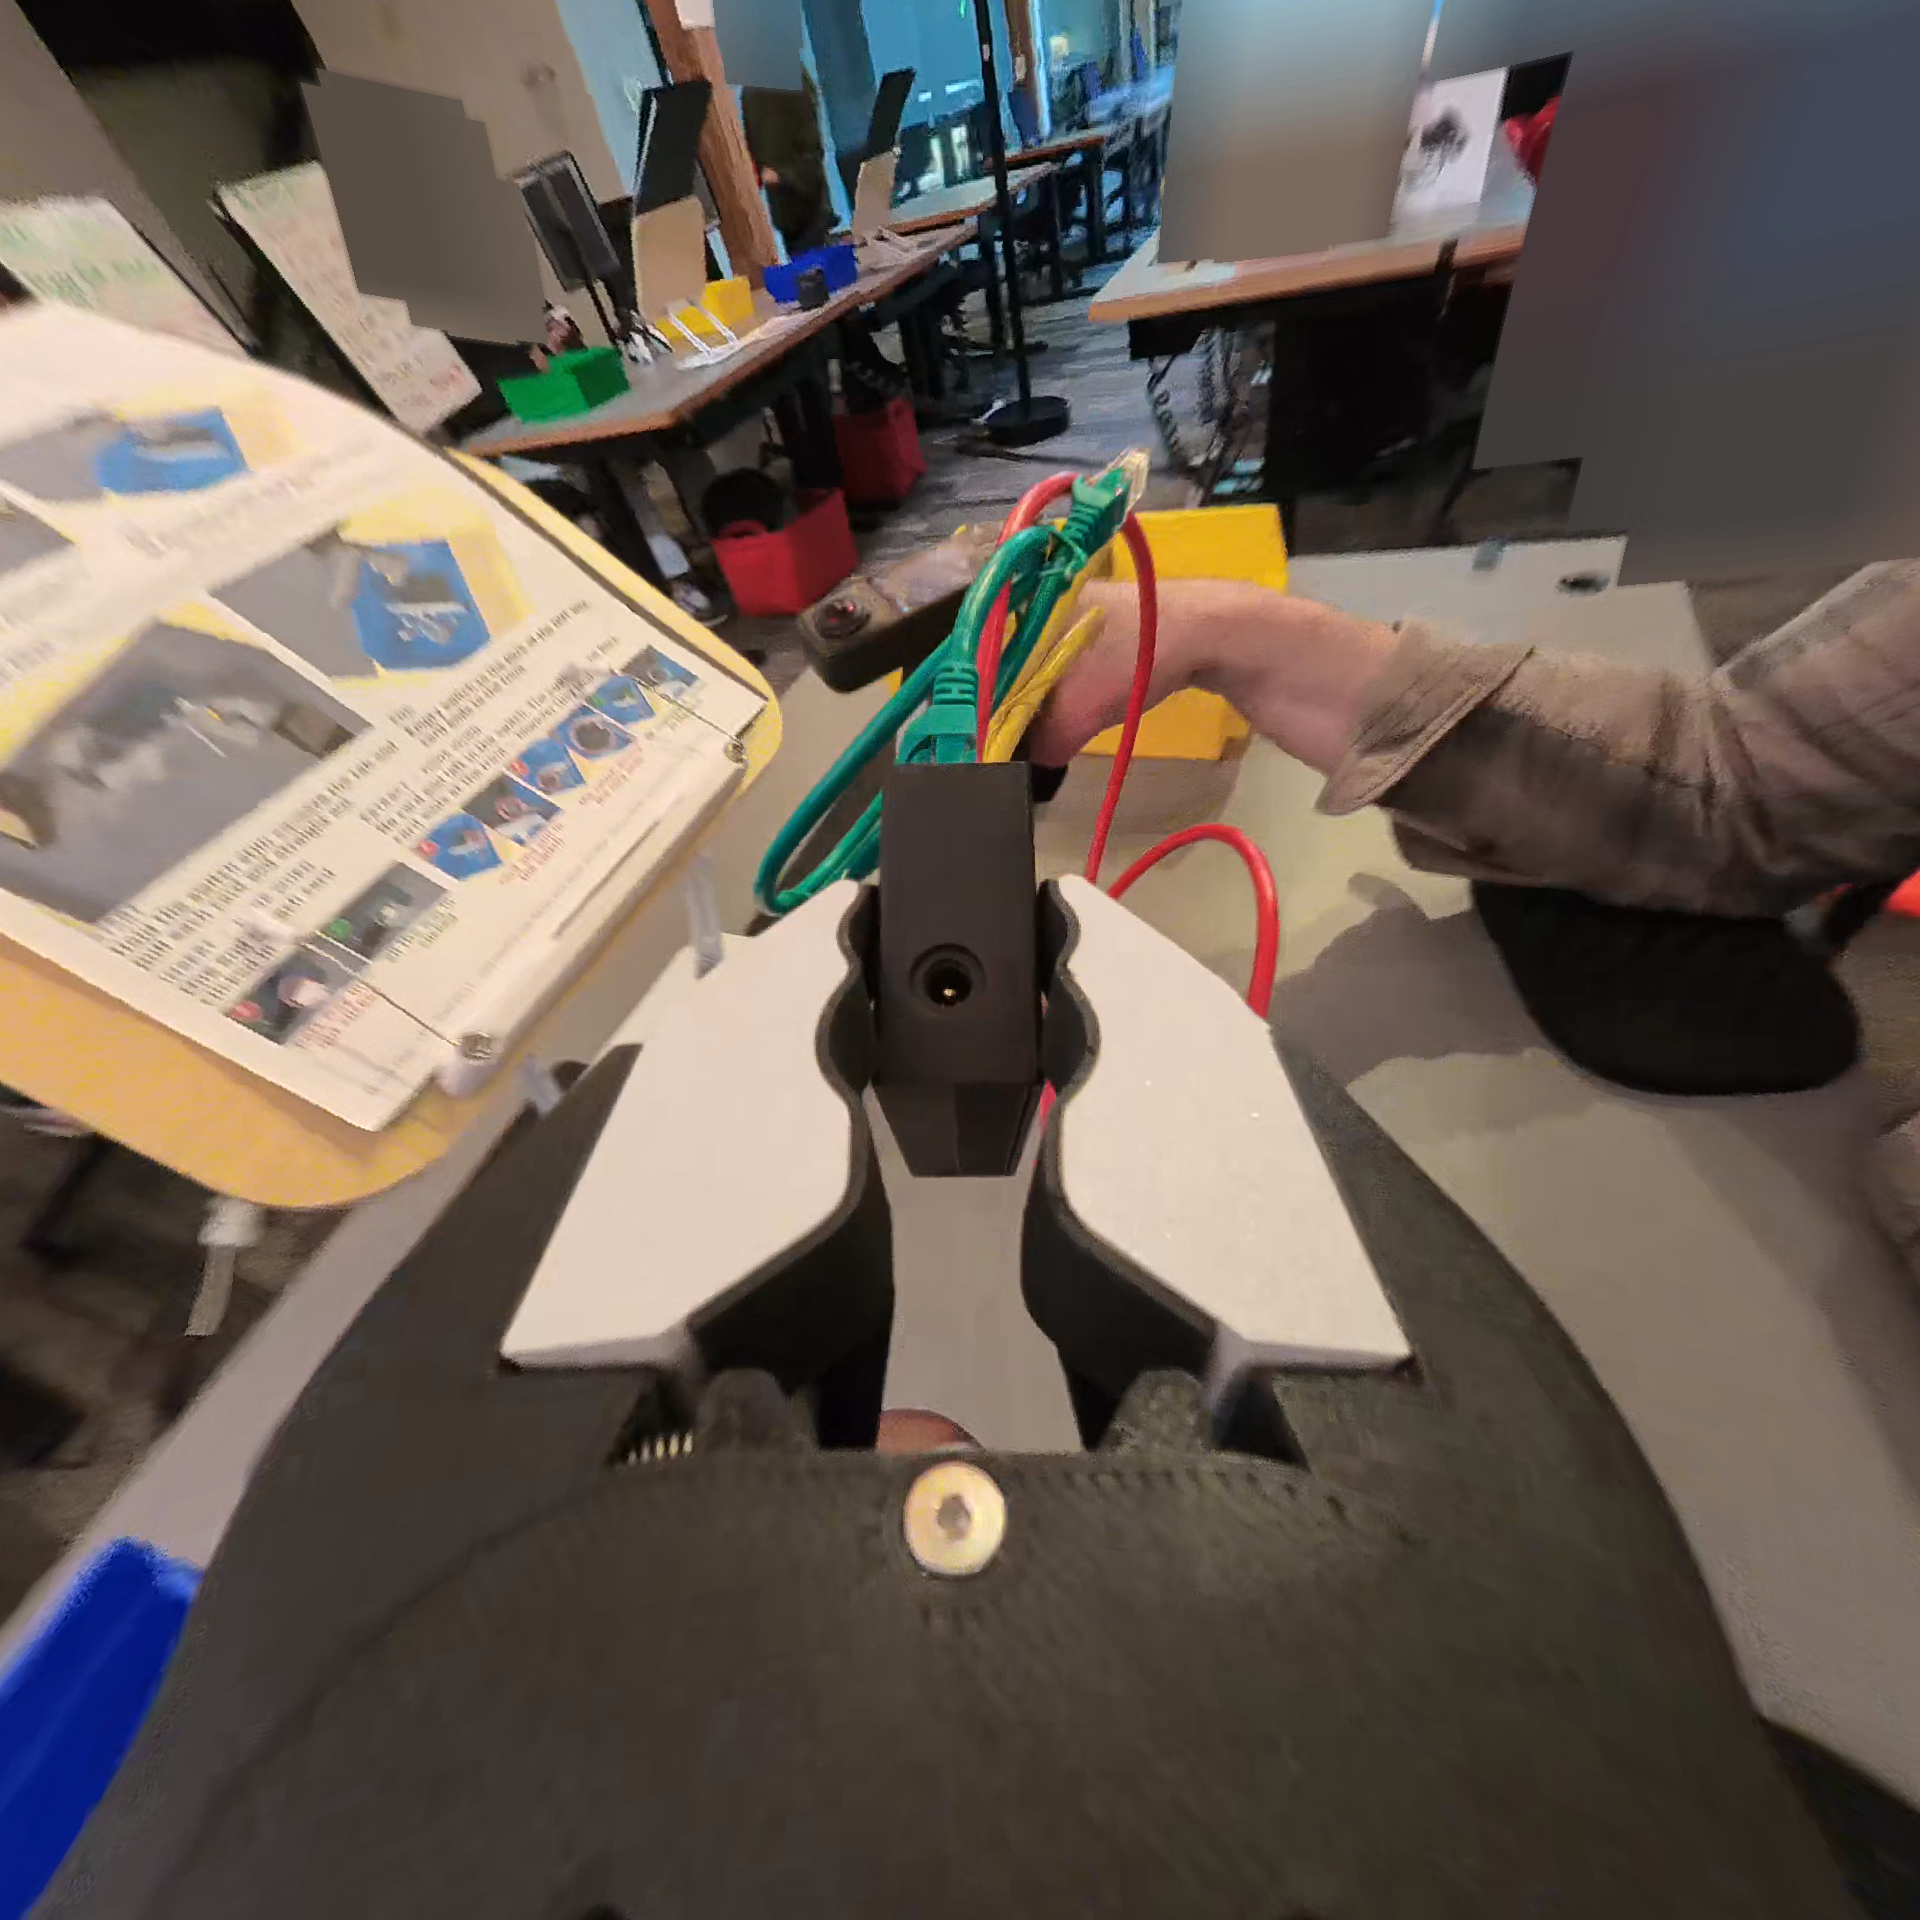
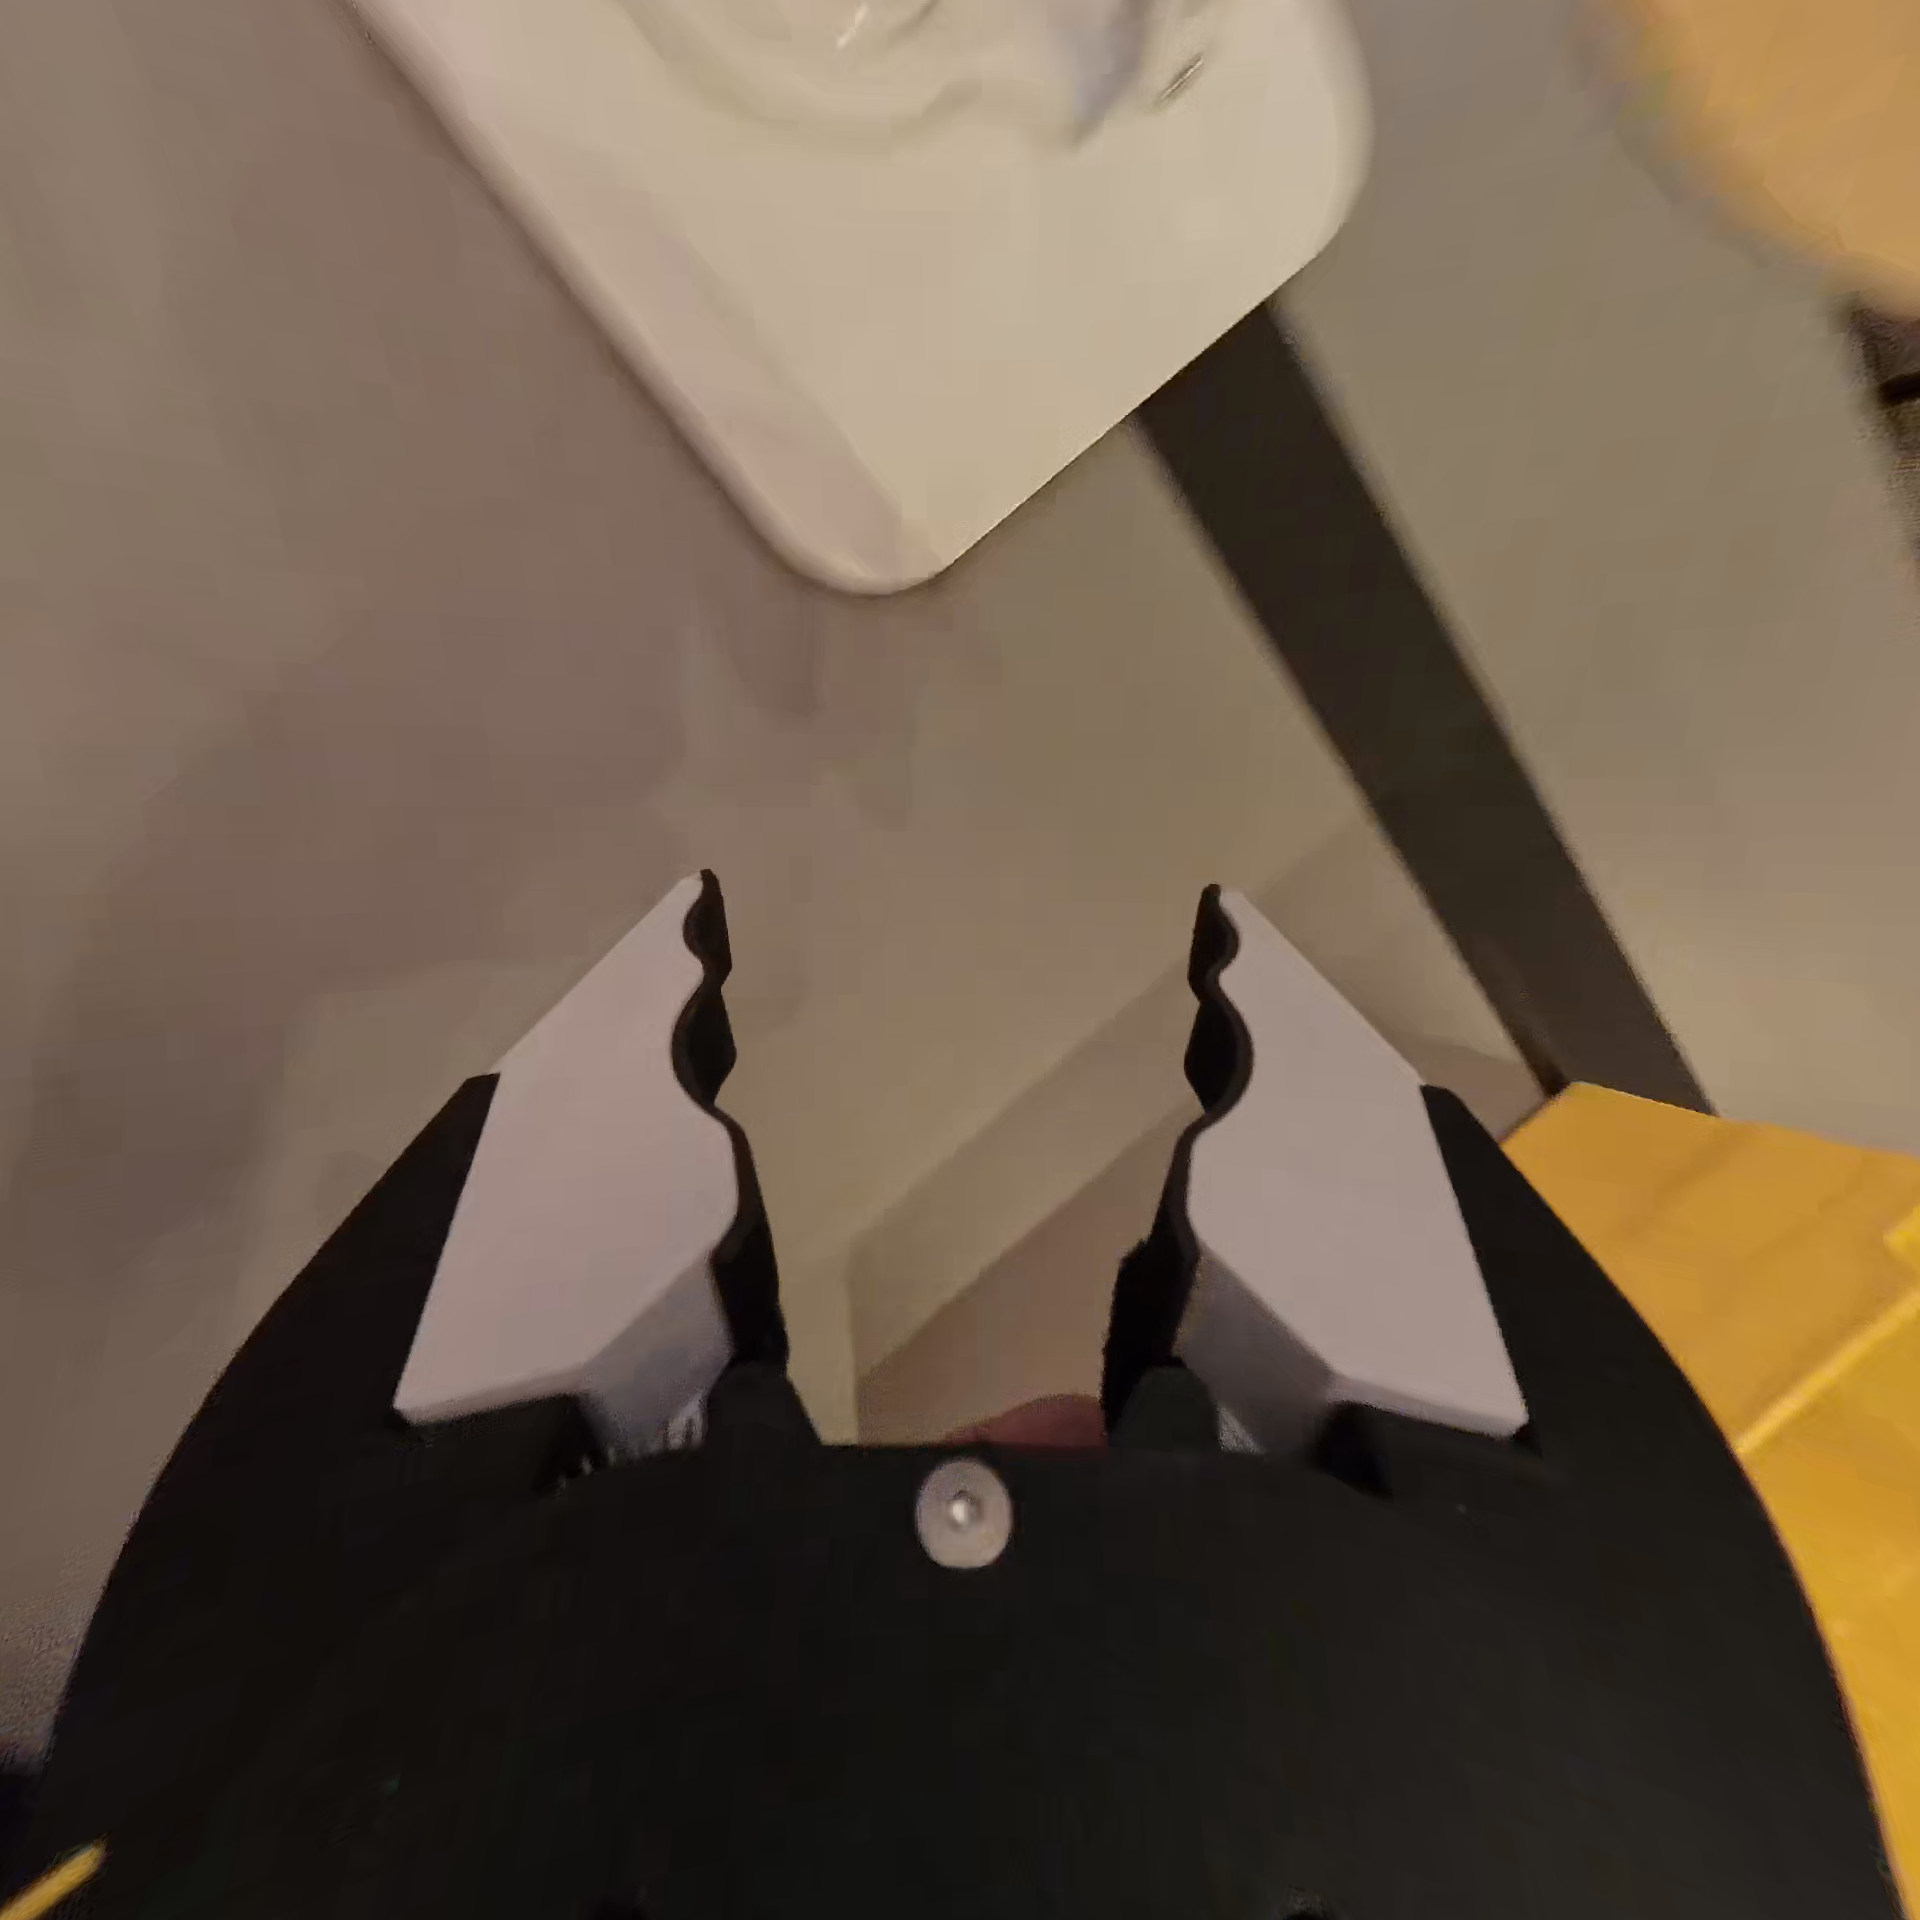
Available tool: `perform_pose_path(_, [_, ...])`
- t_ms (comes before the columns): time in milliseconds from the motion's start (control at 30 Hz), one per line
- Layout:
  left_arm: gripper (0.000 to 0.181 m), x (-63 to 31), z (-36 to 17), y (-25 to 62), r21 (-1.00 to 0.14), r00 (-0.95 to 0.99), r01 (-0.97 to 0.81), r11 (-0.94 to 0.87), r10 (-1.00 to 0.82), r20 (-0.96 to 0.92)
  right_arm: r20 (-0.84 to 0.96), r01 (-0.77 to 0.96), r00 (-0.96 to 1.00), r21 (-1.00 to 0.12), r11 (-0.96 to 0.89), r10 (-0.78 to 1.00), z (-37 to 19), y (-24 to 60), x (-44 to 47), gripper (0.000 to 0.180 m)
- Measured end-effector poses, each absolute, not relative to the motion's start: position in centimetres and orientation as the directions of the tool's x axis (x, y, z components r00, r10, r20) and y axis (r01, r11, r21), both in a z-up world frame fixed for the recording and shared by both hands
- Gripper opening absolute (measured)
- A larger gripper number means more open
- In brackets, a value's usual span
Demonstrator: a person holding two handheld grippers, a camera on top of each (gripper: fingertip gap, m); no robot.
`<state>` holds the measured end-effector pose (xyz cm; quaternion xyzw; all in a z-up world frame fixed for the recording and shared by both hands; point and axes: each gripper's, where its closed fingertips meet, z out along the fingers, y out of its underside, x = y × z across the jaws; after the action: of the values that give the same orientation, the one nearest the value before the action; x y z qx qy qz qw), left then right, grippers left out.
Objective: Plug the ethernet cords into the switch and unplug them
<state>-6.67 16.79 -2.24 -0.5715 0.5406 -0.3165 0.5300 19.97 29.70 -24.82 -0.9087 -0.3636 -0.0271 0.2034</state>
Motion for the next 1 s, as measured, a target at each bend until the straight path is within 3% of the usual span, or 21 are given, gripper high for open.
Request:
perform_pose_path(33, [0.028, -6.6, -2.0, 16.4, -0.928, 0.217, -0.31, 0.206, -0.935, -0.28, 0.26, 0.629, 0.775, -0.404, -0.664, 0.575, -23.9, 31.3, 20.8, 0.085])
perform_pose_path(100, [0.028, -6.3, -1.1, 15.3, -0.897, 0.211, -0.329, 0.293, -0.904, -0.373, 0.352, 0.572, 0.82, -0.495, -0.654, 0.451, -22.5, 33.6, 22.4, 0.099])
perform_pose_path(167, [0.028, -6.2, -0.2, 14.1, -0.869, 0.189, -0.337, 0.363, -0.878, -0.44, 0.313, 0.507, 0.862, -0.578, -0.64, 0.399, -22.1, 34.5, 22.6, 0.108])
perform_pose_path(233, [0.028, -6.1, 0.0, 13.9, -0.845, 0.198, -0.365, 0.392, -0.853, -0.482, 0.158, 0.373, 0.908, -0.726, -0.577, 0.388, -20.8, 35.4, 21.6, 0.104])
perform_pose_path(300, [0.028, -5.9, -0.8, 13.8, -0.824, 0.19, -0.399, 0.402, -0.843, -0.503, 0.046, 0.264, 0.904, -0.841, -0.471, 0.425, -17.5, 35.3, 20.8, 0.092])
perform_pose_path(333, [0.028, -5.8, -1.3, 14.1, -0.802, 0.194, -0.43, 0.415, -0.825, -0.531, 0.017, 0.228, 0.885, -0.887, -0.401, 0.465, -15.4, 34.8, 20.3, 0.077])
perform_pose_path(467, [0.028, -5.0, -2.6, 14.9, -0.716, 0.216, -0.503, 0.484, -0.732, -0.647, 0.032, 0.172, 0.68, -0.978, -0.117, 0.733, -7.0, 29.7, 15.7, 0.068])
perform_pose_path(600, [0.028, -3.5, -2.4, 15.4, -0.588, 0.205, -0.563, 0.581, -0.591, -0.78, 0.287, 0.249, 0.422, -0.949, 0.194, 0.86, -2.2, 22.6, 9.7, 0.066])
perform_pose_path(767, [0.028, -1.7, -1.7, 15.9, -0.434, 0.149, -0.606, 0.667, -0.441, -0.885, 0.614, 0.488, 0.268, -0.751, 0.445, 0.743, -2.9, 19.6, 4.8, 0.065])
perform_pose_path(900, [0.028, -0.5, -1.9, 15.6, -0.354, 0.088, -0.615, 0.704, -0.385, -0.919, 0.723, 0.577, 0.202, -0.633, 0.516, 0.661, -3.8, 19.2, 2.9, 0.052])
perform_pose_path(1000, [0.028, 0.4, -2.2, 15.1, -0.348, 0.06, -0.591, 0.727, -0.391, -0.918, 0.758, 0.649, 0.157, -0.562, 0.512, 0.633, -5.3, 19.7, 2.2, 0.032])
